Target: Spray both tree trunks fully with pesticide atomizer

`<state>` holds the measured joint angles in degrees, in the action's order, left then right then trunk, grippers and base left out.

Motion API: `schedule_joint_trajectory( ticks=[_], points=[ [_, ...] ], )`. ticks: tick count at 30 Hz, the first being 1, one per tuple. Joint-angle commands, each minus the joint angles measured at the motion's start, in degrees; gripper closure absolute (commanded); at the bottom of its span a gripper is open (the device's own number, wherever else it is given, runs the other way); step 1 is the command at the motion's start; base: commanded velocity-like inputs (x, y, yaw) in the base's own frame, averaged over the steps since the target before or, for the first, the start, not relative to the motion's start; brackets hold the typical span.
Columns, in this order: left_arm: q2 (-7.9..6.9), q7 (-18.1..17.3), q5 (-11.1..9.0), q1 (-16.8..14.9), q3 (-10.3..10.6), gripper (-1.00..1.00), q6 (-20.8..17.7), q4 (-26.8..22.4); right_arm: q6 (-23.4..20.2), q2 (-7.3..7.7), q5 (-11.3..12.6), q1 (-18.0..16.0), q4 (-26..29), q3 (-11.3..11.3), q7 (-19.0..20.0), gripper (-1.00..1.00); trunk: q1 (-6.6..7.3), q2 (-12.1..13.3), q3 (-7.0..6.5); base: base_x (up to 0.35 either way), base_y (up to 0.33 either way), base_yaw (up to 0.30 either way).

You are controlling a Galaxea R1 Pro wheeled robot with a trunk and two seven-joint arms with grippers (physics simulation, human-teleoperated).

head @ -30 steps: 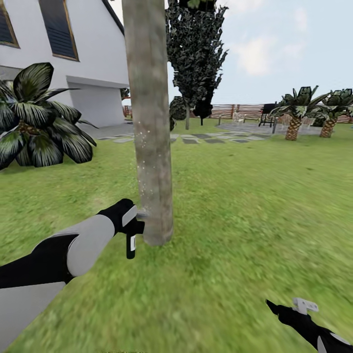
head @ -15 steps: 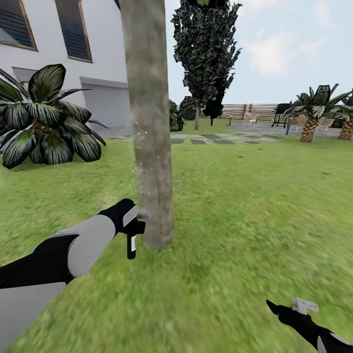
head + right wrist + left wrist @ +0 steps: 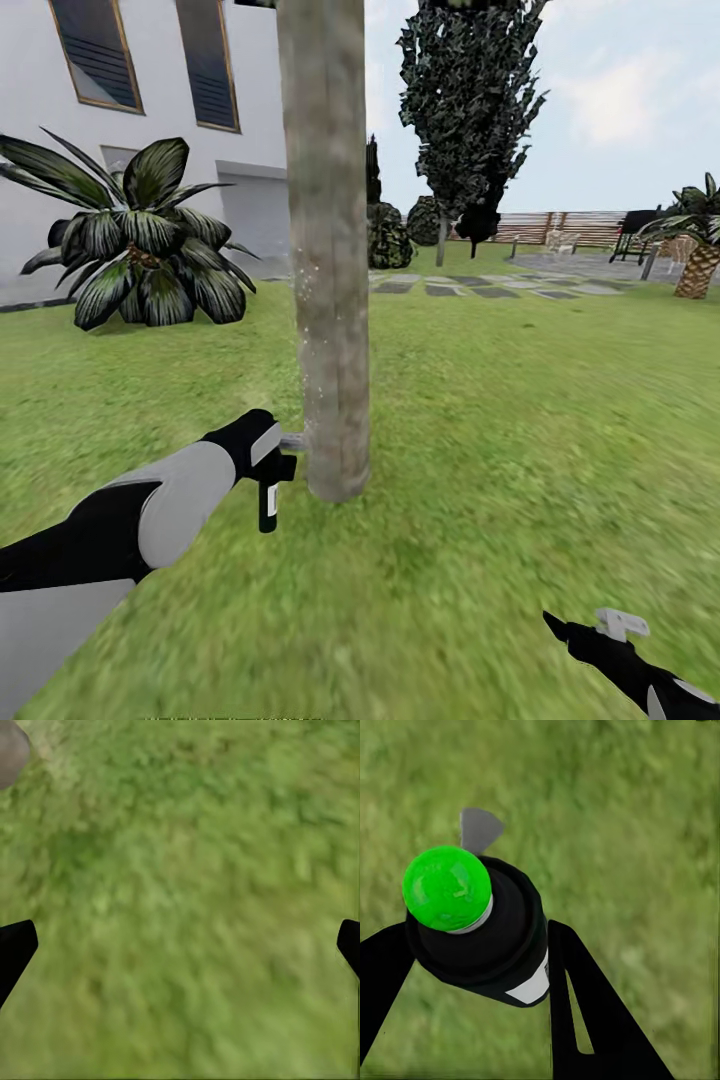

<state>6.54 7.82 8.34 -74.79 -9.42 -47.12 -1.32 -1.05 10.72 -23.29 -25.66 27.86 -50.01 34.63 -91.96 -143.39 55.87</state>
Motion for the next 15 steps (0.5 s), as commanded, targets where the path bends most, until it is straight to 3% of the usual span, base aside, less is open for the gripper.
schedule_joint_trajectory(
  ticks=[1, 15],
  points=[
    [-0.01, 0.0, 0.0, 0.0, 0.0, 1.00, 0.0, 0.0, 0.0, 0.00, 0.0, 0.0, 0.0, 0.0, 0.0, -1.00, 0.00, 0.0, 0.00, -0.001, -0.320, 0.099],
    [-0.03, 0.0, 0.0, 0.0, -0.1, 1.00, 0.0, 0.0, 0.0, 0.00, 0.0, 0.0, 0.0, 0.0, 0.0, -1.00, 0.00, 0.0, 0.00, 0.000, -0.322, 0.022]
  ],
)
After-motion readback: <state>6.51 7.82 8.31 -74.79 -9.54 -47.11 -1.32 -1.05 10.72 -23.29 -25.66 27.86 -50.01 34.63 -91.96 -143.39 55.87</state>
